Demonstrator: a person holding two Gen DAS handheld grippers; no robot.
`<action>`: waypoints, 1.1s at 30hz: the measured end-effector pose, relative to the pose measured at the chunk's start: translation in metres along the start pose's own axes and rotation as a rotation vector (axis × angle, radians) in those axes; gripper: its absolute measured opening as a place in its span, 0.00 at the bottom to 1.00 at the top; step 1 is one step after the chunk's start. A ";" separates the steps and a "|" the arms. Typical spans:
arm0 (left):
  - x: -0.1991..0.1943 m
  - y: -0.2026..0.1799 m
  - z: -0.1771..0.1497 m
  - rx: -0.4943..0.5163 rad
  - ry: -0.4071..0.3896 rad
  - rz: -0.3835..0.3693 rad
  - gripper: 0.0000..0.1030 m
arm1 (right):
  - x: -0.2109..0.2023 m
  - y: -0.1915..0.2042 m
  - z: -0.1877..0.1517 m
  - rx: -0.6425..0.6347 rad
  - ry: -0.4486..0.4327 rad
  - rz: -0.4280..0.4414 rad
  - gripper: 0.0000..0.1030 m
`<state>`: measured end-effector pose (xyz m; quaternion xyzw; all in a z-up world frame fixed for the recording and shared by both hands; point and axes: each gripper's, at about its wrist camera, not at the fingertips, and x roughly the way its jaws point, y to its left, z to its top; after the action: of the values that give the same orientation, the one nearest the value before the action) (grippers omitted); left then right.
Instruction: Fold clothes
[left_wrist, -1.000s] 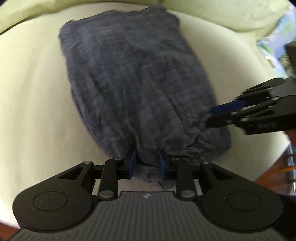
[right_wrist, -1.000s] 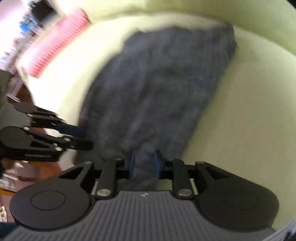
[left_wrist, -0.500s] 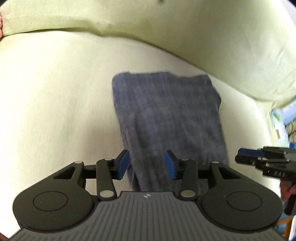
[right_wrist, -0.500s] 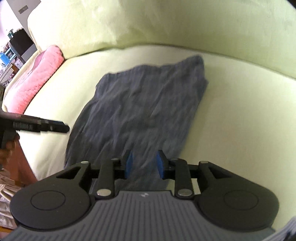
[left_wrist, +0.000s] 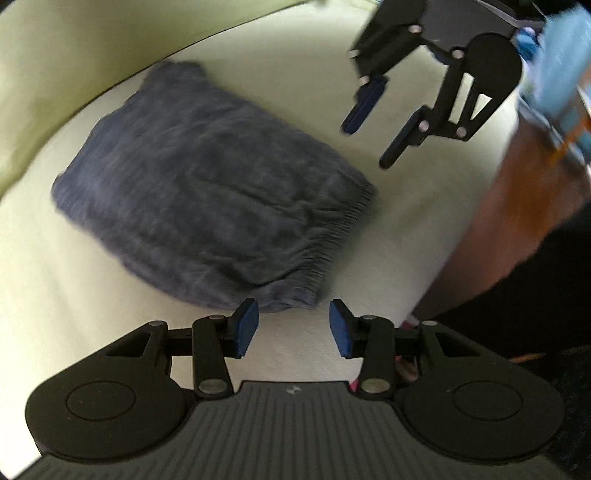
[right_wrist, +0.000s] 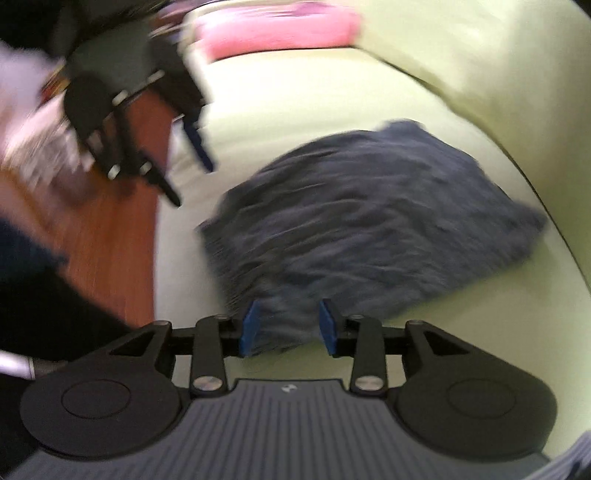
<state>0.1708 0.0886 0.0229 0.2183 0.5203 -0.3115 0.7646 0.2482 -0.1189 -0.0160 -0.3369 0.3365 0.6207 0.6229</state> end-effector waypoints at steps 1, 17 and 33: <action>0.002 -0.003 0.000 0.023 -0.008 0.004 0.47 | 0.003 0.008 -0.001 -0.030 0.000 0.000 0.32; 0.079 -0.038 -0.021 0.375 -0.088 0.132 0.50 | 0.067 0.088 -0.045 -0.622 -0.046 -0.343 0.57; 0.073 -0.003 -0.013 0.332 -0.073 -0.057 0.52 | 0.065 0.054 -0.019 -0.399 -0.009 -0.198 0.40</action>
<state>0.1798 0.0768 -0.0497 0.3153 0.4393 -0.4223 0.7275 0.1942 -0.0992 -0.0814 -0.4820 0.1698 0.6123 0.6032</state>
